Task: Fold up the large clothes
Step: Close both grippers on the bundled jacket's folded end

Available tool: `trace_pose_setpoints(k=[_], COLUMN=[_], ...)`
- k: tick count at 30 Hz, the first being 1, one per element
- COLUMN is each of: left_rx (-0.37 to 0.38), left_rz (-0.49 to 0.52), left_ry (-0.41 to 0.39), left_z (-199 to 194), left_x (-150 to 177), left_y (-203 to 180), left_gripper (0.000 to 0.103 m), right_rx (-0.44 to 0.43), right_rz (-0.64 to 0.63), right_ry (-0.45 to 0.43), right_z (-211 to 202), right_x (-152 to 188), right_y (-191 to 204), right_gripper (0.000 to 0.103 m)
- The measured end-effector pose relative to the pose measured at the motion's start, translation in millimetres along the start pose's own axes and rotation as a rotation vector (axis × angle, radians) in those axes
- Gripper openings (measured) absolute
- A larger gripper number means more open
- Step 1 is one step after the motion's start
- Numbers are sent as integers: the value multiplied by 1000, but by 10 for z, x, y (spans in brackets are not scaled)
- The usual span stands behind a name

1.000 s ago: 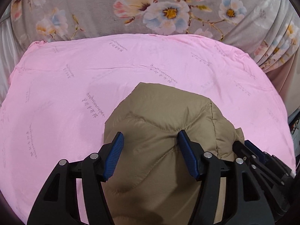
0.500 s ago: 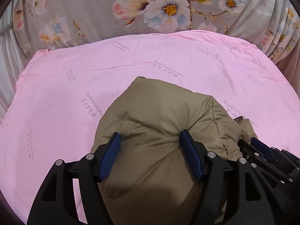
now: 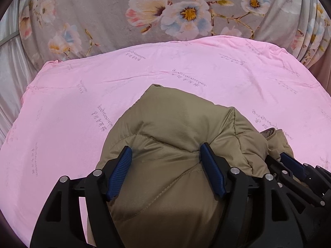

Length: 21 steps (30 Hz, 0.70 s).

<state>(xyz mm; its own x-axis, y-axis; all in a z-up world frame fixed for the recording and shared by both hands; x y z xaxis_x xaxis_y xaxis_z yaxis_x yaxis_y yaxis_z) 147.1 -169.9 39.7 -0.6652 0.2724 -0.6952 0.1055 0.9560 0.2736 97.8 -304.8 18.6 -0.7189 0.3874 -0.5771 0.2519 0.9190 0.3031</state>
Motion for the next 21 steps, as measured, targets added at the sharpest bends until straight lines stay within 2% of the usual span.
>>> trace_pose_setpoints(k=[21], left_rx=[-57], left_rz=[15], left_ry=[-35], left_z=[20], left_x=[36], left_y=[-91], left_gripper=[68], right_rx=[-20], right_rz=[18], right_ry=[-40], right_z=[10], right_x=[19], right_y=[-58], right_gripper=[25])
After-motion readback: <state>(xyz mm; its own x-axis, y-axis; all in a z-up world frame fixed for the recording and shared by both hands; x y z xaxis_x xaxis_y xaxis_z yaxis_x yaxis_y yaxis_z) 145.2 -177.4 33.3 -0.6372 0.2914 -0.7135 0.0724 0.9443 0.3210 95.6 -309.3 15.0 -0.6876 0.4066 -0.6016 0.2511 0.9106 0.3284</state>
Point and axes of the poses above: each gripper's, at about its wrist camera, not at the fingertips, and z roughly the way its jaws point, y to its left, x to its underside, the point moved 2 cm from there along z, roughly the way its jaws point, and after that the axes turned 12 degrees about -x, right-handed, at the moved point
